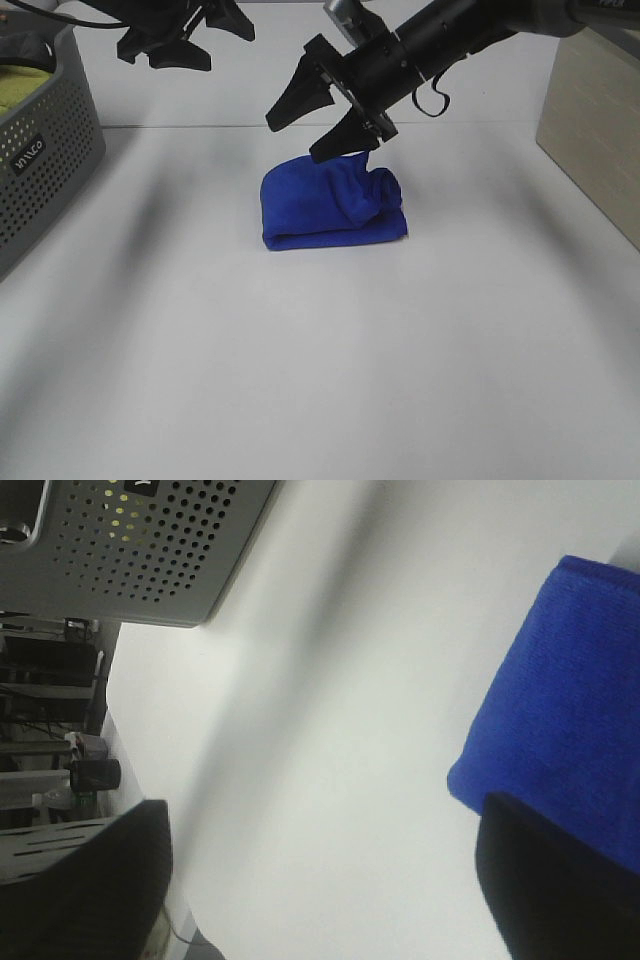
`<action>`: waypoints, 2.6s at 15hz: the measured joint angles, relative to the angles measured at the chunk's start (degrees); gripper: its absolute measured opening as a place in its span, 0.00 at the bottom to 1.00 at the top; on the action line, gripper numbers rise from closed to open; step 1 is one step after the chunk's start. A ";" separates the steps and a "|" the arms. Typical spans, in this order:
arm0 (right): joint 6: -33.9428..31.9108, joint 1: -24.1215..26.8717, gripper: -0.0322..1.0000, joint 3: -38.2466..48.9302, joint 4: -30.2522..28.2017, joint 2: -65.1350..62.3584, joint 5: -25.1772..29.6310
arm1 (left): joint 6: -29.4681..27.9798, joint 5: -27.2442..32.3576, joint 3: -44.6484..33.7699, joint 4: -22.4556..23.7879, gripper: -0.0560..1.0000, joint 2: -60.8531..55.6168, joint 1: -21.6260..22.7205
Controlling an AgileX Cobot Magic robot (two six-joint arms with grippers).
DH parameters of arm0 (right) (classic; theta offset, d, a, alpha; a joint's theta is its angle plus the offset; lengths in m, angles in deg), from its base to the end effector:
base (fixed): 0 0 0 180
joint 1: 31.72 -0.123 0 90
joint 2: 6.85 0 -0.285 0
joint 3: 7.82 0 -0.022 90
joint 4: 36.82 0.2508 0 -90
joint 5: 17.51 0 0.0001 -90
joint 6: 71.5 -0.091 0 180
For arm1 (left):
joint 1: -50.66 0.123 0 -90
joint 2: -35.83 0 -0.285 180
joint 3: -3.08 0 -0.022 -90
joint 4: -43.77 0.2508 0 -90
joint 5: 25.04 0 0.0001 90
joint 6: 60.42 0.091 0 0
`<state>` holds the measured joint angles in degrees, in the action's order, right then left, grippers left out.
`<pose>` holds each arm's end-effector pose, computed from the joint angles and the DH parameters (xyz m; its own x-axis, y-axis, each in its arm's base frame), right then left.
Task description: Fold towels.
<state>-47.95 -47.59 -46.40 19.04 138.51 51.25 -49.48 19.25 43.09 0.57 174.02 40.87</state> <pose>0.4605 0.2039 0.1786 -0.9443 -0.2158 -0.2484 -0.3283 0.5661 0.7562 0.5066 -0.1316 0.2439 -0.8171 -0.2068 -0.5382 0.1864 0.7885 -0.5861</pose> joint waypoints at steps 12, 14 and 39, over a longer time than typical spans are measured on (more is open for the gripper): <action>0.00 11.69 0.80 0.00 -3.95 7.05 -1.95 | 0.00 1.32 0.00 2.46 0.71 0.00 0.00; 0.40 11.69 0.80 0.00 -5.04 6.19 -0.80 | 0.00 1.32 0.00 2.86 0.71 0.00 0.00; -15.07 8.88 0.80 49.62 -40.62 -64.00 0.80 | -14.61 24.81 -42.40 40.51 0.71 -58.27 0.00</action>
<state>-63.02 -38.70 3.22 -21.58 74.51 52.05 -64.09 44.06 0.69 41.08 115.75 40.87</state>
